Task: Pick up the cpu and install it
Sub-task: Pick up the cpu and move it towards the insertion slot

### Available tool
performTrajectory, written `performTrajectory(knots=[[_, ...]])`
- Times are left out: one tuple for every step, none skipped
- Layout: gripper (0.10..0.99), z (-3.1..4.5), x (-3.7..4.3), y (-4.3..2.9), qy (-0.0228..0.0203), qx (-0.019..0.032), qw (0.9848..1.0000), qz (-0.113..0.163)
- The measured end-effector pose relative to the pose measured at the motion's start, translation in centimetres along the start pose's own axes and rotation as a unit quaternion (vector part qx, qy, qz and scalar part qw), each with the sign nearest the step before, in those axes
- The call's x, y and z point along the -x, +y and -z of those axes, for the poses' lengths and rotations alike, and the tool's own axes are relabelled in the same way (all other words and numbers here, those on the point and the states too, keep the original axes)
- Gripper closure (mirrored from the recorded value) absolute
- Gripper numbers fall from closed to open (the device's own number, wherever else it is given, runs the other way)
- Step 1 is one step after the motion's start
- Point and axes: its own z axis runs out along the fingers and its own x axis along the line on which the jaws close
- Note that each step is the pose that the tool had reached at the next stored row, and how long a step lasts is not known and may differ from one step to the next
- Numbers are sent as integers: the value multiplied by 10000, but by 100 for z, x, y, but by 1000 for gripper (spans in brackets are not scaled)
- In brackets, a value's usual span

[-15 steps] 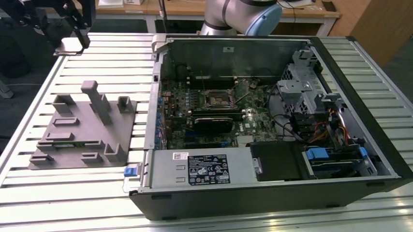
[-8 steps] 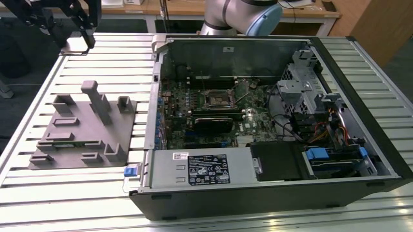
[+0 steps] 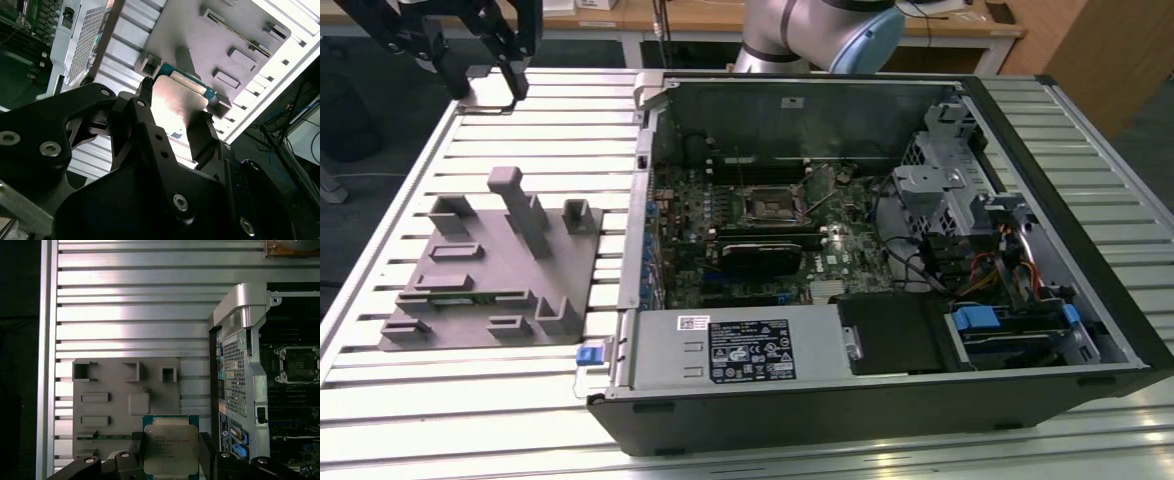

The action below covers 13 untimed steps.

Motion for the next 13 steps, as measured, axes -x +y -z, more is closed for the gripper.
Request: performTrajectory(knots=[[557,0,11,0,0,0,10000,0],[557,0,21,1,0,0,10000,0],[557,0,32,1,0,0,10000,0],[557,0,42,2,0,0,10000,0],[557,0,53,2,0,0,10000,0],[557,0,63,2,0,0,10000,0],[557,0,74,3,0,0,10000,0],[557,0,84,3,0,0,10000,0],[557,-1,94,3,0,0,10000,0],[557,0,104,3,0,0,10000,0],[557,0,114,4,0,0,10000,0],[557,-1,125,4,0,0,10000,0],[557,0,136,5,0,0,10000,0]])
